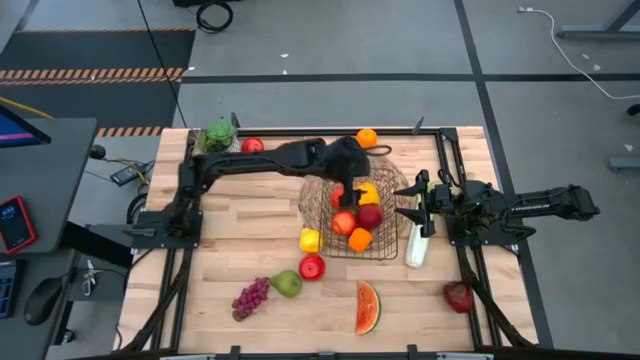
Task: Build produce basket
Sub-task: Put the bottom red apple into the wire basket
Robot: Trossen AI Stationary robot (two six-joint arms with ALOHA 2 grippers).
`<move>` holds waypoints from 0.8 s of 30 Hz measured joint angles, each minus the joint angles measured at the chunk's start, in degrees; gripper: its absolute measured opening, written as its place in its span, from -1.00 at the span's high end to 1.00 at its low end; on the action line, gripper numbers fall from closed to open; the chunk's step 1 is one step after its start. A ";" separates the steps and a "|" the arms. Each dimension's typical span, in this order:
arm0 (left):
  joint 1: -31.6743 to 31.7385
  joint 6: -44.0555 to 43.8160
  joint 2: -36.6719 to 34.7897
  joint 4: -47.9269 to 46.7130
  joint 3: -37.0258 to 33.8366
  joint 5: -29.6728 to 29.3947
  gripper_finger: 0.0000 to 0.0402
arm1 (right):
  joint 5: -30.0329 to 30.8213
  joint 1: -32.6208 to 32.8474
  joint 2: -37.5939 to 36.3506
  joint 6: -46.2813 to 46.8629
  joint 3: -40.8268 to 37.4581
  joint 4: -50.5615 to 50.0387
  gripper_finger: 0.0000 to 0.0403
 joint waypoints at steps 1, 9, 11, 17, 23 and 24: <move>-0.02 0.56 -1.30 -0.02 0.02 0.00 -0.97 | -0.01 0.01 0.00 0.00 0.00 -0.01 -0.15; -0.06 1.64 -9.97 -0.25 -4.29 -0.65 -0.97 | -0.02 0.00 0.00 0.02 0.02 -0.02 -0.15; -0.05 1.16 -11.65 0.06 -7.06 -1.85 -0.97 | -0.02 0.00 0.00 0.00 0.01 -0.02 -0.15; -0.66 -2.57 -16.52 5.38 -19.34 -2.99 -0.97 | 0.00 0.00 0.00 0.00 0.02 -0.02 -0.15; -2.61 -6.14 -23.63 14.45 -31.32 -3.09 -0.97 | 0.00 0.01 0.01 0.01 0.02 -0.01 -0.15; -3.07 -6.59 -24.72 15.08 -32.83 -3.17 -0.97 | 0.00 0.00 0.02 0.02 0.02 -0.02 -0.15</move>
